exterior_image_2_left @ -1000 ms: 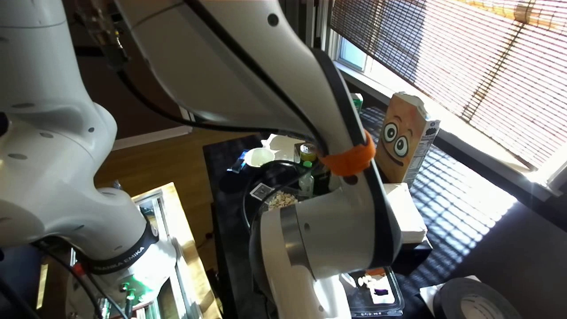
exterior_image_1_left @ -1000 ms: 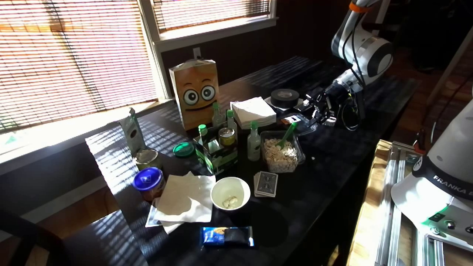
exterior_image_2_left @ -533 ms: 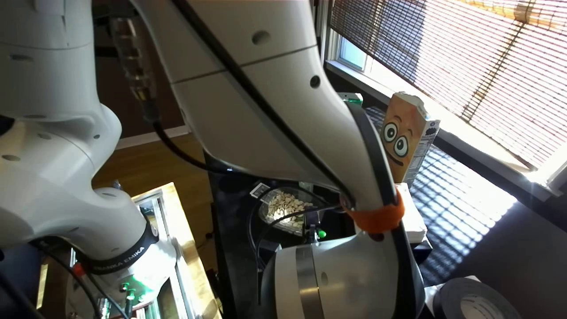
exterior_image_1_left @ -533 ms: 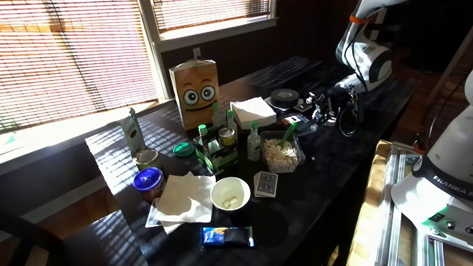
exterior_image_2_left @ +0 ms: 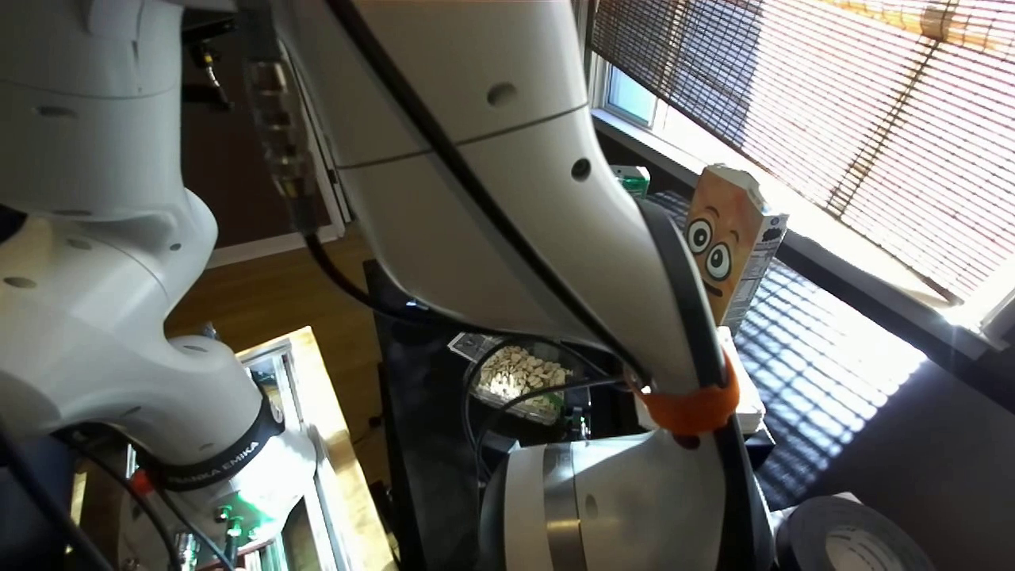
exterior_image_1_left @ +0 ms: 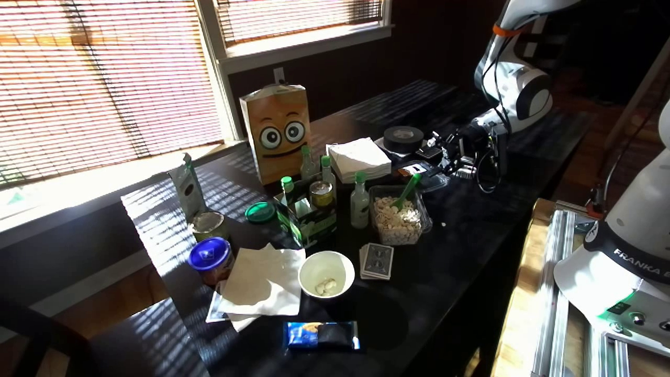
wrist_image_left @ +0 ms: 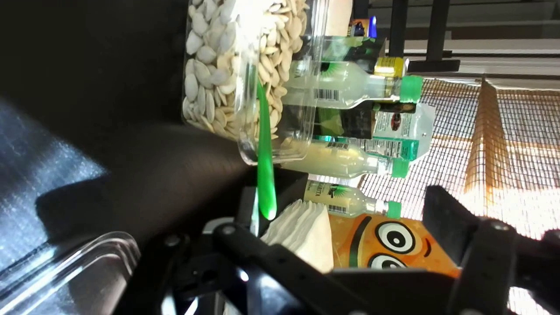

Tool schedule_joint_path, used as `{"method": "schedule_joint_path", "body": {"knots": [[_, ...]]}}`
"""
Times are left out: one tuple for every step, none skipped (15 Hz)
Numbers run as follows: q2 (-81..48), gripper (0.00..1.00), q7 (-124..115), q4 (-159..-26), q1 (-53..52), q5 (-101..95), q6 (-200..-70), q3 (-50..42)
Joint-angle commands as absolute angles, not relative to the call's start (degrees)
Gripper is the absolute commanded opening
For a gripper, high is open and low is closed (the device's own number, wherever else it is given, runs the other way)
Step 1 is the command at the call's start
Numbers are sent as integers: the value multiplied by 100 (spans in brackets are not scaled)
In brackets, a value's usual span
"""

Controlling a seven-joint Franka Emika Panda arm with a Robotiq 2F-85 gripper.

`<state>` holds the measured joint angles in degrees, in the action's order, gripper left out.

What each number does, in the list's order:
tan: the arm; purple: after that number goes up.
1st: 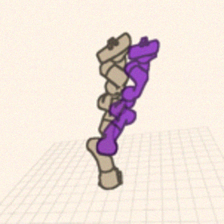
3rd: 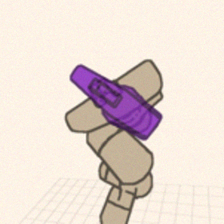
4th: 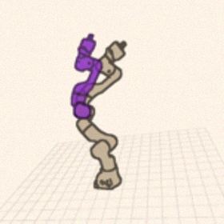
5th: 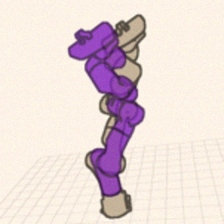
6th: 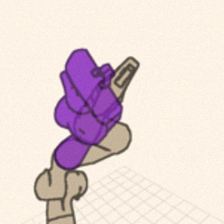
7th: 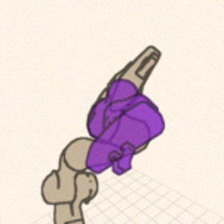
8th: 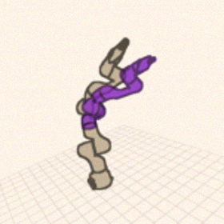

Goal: Use the green spoon to put some of the contents of the clear lunchbox into the white bowl

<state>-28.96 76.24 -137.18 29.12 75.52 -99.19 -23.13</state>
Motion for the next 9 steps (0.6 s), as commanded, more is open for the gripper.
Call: {"method": "schedule_joint_path", "body": {"knots": [[-3191,86,7912,-13524,2839,7907,-10091,-2246],[-3252,78,7946,-13487,2812,7879,-10133,-2235],[-3307,81,7982,-13439,2799,7862,-10179,-2219],[-3355,81,8006,-13404,2794,7840,-10200,-2201],[-3396,80,8010,-13374,2785,7830,-10216,-2187],[-3427,78,8055,-13347,2773,7821,-10223,-2171],[-3462,78,8115,-13315,2762,7822,-10219,-2154],[-3491,73,8195,-13292,2756,7829,-10214,-2135],[-3511,70,8228,-13277,2749,7825,-10214,-2121]]}}
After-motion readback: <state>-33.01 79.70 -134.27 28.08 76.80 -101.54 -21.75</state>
